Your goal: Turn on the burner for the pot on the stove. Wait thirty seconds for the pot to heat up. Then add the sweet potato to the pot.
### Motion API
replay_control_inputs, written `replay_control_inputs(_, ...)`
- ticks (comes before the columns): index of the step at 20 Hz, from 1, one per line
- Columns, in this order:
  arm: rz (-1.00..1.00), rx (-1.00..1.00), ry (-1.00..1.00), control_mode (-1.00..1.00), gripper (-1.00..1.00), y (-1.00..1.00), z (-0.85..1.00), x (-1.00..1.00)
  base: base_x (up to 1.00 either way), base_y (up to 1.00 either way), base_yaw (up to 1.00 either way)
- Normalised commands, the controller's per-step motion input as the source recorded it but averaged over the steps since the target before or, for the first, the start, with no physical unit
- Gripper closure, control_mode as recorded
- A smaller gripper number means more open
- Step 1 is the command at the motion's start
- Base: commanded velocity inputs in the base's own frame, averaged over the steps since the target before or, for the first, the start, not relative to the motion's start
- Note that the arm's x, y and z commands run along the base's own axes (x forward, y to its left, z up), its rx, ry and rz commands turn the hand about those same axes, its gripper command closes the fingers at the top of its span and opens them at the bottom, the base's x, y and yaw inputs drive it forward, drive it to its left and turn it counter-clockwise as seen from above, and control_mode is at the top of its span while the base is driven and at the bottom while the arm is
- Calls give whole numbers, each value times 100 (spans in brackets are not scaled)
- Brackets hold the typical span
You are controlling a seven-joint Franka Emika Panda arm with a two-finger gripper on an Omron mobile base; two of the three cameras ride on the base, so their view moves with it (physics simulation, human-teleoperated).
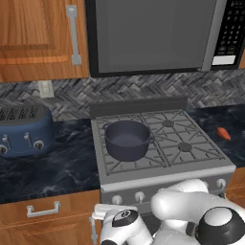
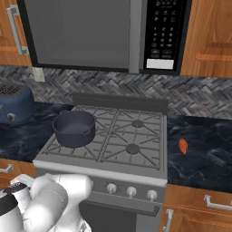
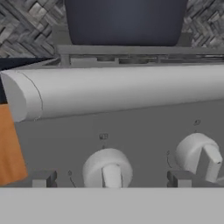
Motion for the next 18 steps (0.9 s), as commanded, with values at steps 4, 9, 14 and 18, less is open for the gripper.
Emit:
replay_control_inputs(4,0,0,0,-100,-100,0,-30,6,0,0,0)
replay_control_inputs(9,0,0,0,-100,-100,-9,-21,24,0,0,0)
replay_control_inputs(14,0,0,0,-100,-100,-26,-8,31,0,0,0)
replay_control_inputs(18,0,0,-1,-100,100,-3,0,19,0,0,0)
